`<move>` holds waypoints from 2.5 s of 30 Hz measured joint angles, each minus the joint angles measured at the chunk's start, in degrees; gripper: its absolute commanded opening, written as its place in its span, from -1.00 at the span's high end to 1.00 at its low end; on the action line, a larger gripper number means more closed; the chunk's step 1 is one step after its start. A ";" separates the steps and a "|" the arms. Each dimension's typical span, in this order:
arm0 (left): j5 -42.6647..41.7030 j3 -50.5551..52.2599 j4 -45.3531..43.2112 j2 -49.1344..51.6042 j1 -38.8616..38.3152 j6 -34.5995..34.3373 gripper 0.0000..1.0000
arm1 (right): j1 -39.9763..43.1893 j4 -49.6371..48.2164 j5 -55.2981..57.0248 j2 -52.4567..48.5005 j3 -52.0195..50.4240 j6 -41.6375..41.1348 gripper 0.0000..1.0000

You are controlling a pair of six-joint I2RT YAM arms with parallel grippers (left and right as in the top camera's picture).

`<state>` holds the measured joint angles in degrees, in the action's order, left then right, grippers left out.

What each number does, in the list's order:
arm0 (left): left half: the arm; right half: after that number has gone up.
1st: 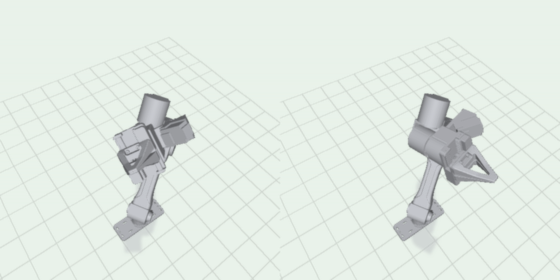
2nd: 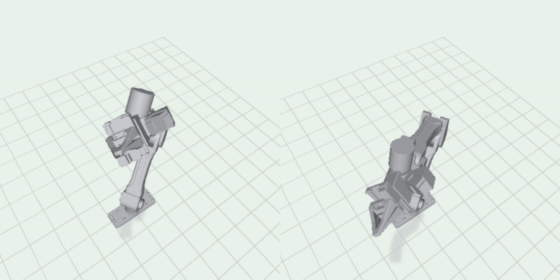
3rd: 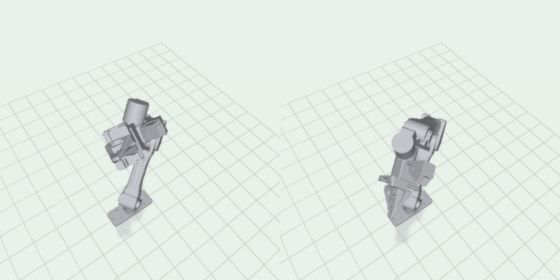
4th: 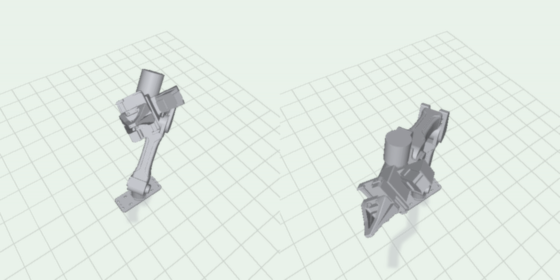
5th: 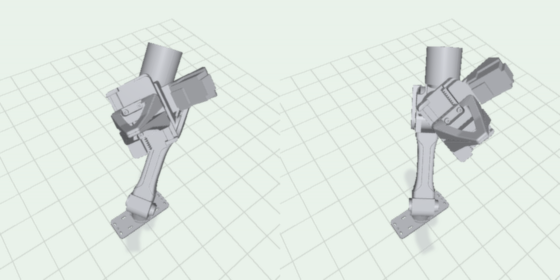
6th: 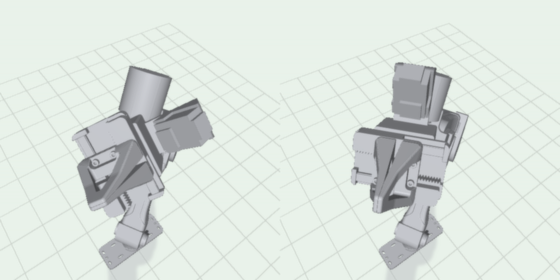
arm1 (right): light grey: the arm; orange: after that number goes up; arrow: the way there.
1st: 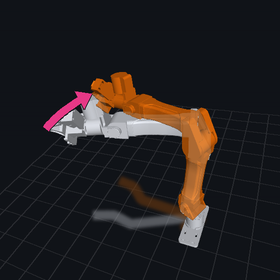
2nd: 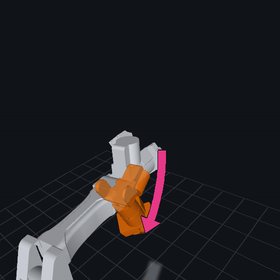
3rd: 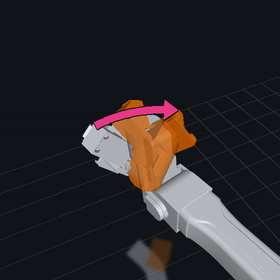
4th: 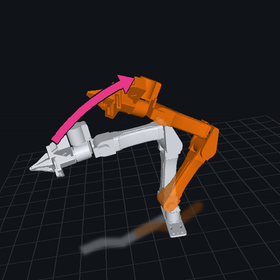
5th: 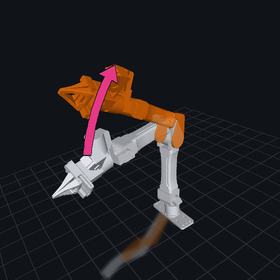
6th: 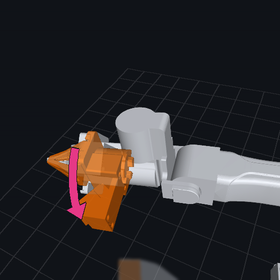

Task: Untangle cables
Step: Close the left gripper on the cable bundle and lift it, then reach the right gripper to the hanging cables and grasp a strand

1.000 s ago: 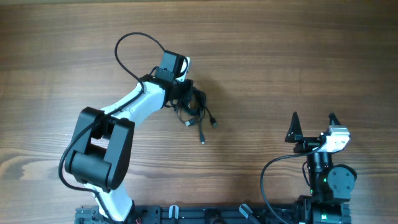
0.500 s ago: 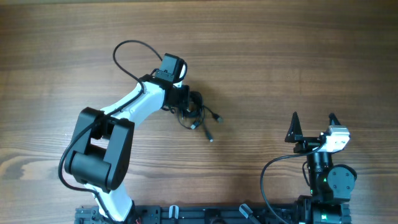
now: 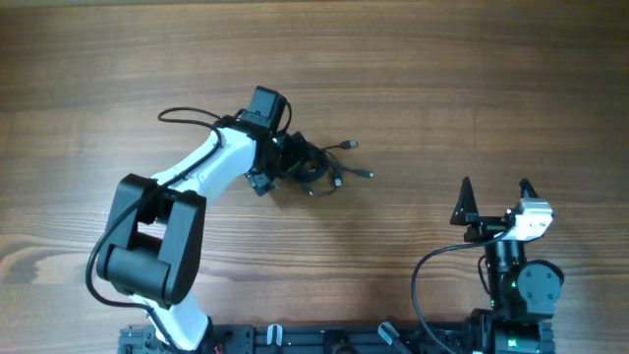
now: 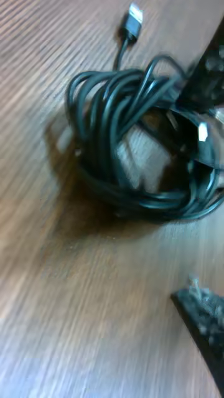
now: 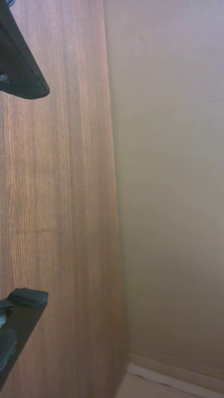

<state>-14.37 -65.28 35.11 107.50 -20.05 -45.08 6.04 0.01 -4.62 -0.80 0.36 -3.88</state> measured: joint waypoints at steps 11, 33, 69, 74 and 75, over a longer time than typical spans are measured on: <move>5.62 0.02 -1.70 0.02 0.90 19.39 0.48 | 0.00 0.02 0.00 0.00 0.00 0.00 -0.99; 6.49 0.17 15.80 -26.82 0.72 27.78 0.92 | 0.00 0.02 0.00 0.00 0.00 0.00 -1.00; -21.99 0.17 17.09 -35.85 -3.21 59.87 0.92 | -0.02 -22.71 -54.05 -23.98 5.70 -45.64 -0.72; -22.43 0.17 12.72 -35.85 -3.21 58.16 0.92 | -0.35 -26.03 -59.71 -42.47 15.85 -37.81 -0.37; -22.45 0.17 11.37 -35.85 -3.19 56.50 0.92 | -0.85 -28.22 -61.66 -45.38 17.38 -37.20 -0.36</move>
<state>-36.82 -65.10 46.48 71.66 -23.24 11.42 5.19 -28.21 -66.28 -46.17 17.74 -41.08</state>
